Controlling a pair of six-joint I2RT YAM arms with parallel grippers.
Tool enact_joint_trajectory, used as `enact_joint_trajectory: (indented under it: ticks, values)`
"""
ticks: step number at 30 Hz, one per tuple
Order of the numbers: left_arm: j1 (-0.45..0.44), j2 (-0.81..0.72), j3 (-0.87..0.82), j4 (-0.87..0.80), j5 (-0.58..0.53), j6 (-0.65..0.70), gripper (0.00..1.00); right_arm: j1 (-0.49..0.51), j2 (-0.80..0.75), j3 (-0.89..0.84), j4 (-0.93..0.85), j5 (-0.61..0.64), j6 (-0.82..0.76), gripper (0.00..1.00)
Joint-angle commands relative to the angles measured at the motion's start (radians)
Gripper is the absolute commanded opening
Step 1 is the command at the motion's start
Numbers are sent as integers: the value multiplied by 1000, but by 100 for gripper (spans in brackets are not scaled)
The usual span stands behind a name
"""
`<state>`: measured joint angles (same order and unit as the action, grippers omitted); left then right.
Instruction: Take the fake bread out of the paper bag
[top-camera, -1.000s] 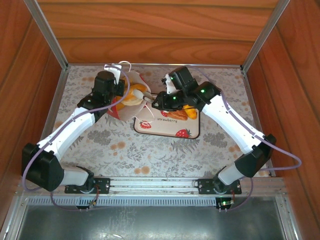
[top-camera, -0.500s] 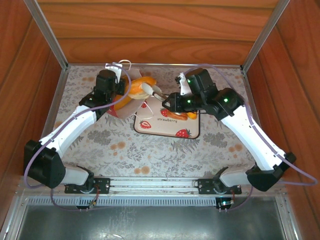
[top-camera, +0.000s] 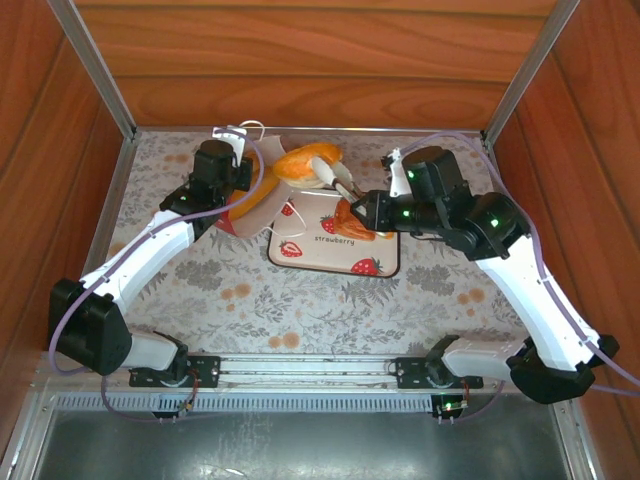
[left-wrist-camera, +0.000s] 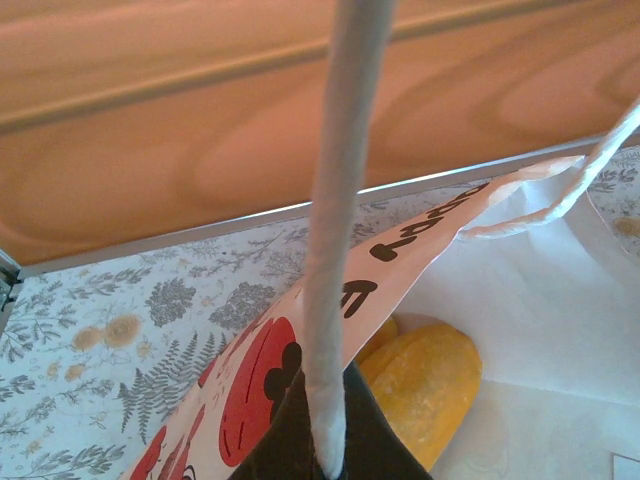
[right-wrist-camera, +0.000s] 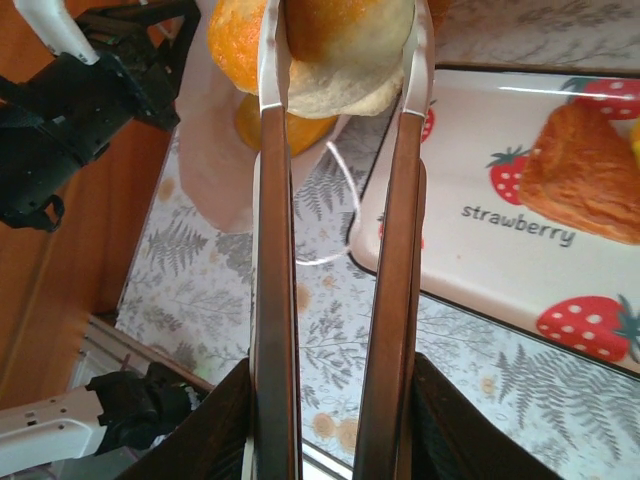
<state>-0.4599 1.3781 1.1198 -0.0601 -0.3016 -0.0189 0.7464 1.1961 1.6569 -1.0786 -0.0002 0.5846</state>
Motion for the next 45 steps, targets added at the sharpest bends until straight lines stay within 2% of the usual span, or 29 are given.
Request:
enact_joint_trajectory:
  ticks: [1, 6, 14, 17, 22, 32, 45]
  values:
    - [-8, -9, 10, 2, -5, -4, 0, 0, -53, 49, -30, 114, -4, 18]
    - [-8, -20, 8, 1, -4, -1, 0, -7, -87, 25, -93, 171, 52, 18]
    - [-8, -44, 6, -1, 0, 10, 0, -24, -126, -31, -238, 122, 186, 18]
    - [-7, -54, 3, -1, -3, 12, 0, -51, -136, -31, -295, 68, 220, 19]
    - [-8, -65, 0, 0, 1, 13, 0, -143, -117, -54, -350, -96, 233, 19]
    - [-8, -91, -12, 3, 9, 11, 0, -295, -95, -269, -276, -393, 230, 19]
    - [-8, -112, -26, 3, 7, 19, 0, -457, -42, -307, -309, -472, 115, 19]
